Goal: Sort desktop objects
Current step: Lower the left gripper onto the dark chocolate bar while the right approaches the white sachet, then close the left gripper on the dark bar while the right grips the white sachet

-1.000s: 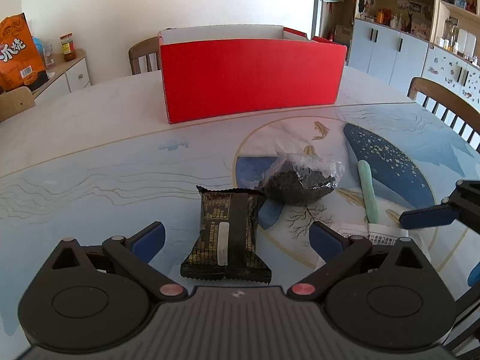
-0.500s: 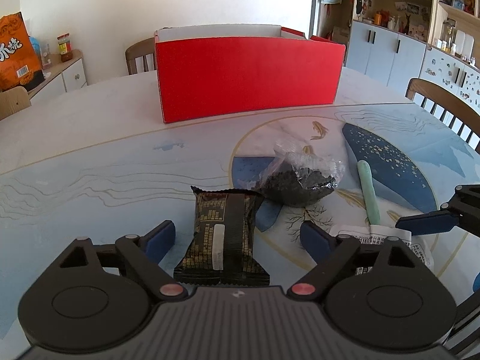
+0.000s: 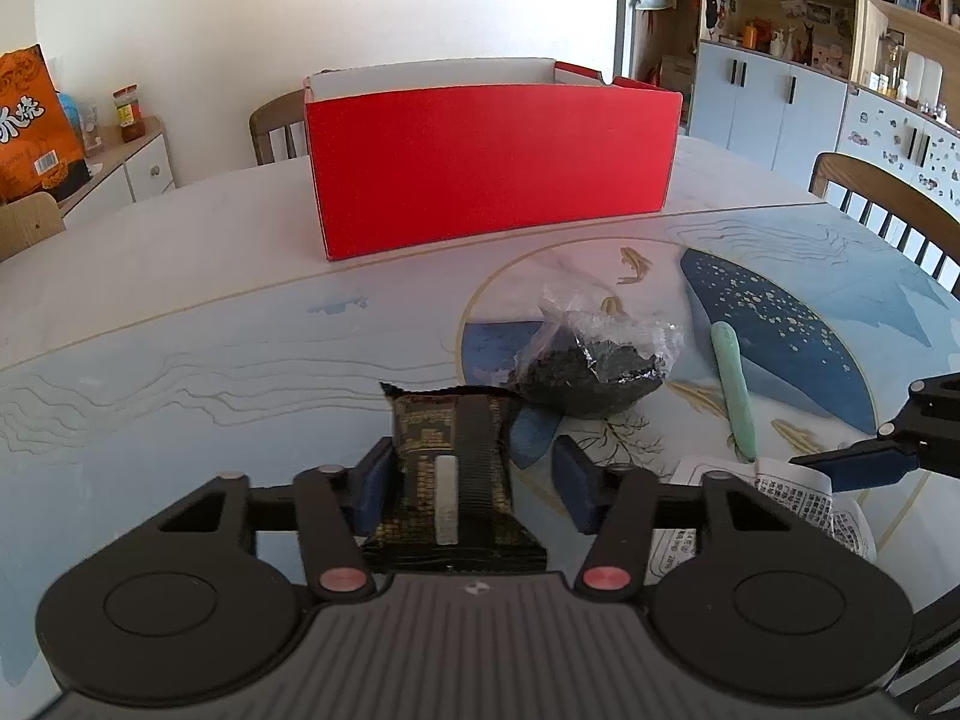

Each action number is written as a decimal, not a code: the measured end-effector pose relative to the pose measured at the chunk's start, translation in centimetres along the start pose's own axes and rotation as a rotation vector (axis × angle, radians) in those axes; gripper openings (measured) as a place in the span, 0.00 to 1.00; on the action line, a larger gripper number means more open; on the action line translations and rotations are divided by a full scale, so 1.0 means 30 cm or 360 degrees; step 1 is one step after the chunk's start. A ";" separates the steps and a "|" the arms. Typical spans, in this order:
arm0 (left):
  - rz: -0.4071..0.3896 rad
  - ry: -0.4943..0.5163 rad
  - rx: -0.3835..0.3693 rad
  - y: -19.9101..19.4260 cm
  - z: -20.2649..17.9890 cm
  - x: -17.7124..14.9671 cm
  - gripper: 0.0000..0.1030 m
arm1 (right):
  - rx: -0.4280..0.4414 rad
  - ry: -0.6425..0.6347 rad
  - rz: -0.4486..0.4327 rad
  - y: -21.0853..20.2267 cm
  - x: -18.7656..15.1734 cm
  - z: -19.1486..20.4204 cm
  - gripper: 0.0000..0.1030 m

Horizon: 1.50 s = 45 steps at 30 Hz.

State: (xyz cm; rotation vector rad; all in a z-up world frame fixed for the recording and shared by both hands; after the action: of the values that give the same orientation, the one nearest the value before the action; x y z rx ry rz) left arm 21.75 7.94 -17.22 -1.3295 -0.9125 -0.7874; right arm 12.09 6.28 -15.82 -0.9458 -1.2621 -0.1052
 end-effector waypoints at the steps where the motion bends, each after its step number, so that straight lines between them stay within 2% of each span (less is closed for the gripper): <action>1: 0.0001 0.0003 0.0005 0.000 -0.001 0.001 0.43 | -0.0007 -0.0004 0.0002 -0.002 -0.001 0.001 0.62; 4: 0.0006 0.0018 0.0009 -0.002 -0.006 0.006 0.37 | -0.0021 -0.0004 0.0010 -0.009 -0.001 -0.001 0.61; 8: 0.0020 0.0044 0.0002 -0.008 -0.016 0.008 0.36 | -0.0036 0.0025 0.0018 -0.025 0.001 -0.010 0.61; 17: 0.0028 0.0022 -0.0009 -0.064 -0.052 0.052 0.36 | -0.0080 0.0032 -0.0015 -0.081 0.052 -0.029 0.61; 45: 0.0041 -0.0014 -0.0003 -0.244 -0.121 0.292 0.36 | -0.0207 0.0079 -0.0124 -0.265 0.254 -0.120 0.61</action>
State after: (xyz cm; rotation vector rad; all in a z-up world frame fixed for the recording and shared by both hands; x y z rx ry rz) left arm 19.55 3.92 -6.15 -1.3450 -0.9000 -0.7635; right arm 13.13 2.05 -5.09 -0.9995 -1.2577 -0.2733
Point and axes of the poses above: each gripper's, at about its wrist camera, not at the fingertips, and y roughly the way its jaws point, z to its left, x to its top, the point moved 6 cm from there along y, roughly the way its jaws point, and after that the axes turned 14 degrees about -z, right-handed, at the moved point
